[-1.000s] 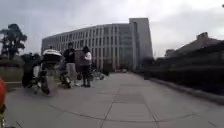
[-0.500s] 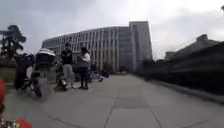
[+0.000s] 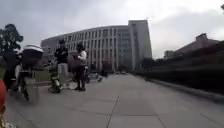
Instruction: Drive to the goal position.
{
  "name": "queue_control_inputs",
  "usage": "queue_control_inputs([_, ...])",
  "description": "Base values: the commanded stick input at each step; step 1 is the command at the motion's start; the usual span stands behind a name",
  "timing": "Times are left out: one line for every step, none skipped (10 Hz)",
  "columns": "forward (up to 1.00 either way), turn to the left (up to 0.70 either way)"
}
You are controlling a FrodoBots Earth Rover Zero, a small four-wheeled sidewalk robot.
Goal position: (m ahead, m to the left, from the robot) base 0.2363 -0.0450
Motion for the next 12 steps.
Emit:
queue_control_inputs([0.70,0.00])
queue_control_inputs([0.70,0.00])
queue_control_inputs([0.70,0.00])
queue_control_inputs([0.70,0.00])
queue_control_inputs([0.70,0.00])
queue_control_inputs([0.70,0.00])
queue_control_inputs([0.70,0.00])
queue_control_inputs([0.70,0.00])
queue_control_inputs([0.70,0.00])
queue_control_inputs([0.70,0.00])
queue_control_inputs([0.70,0.00])
queue_control_inputs([0.70,0.00])
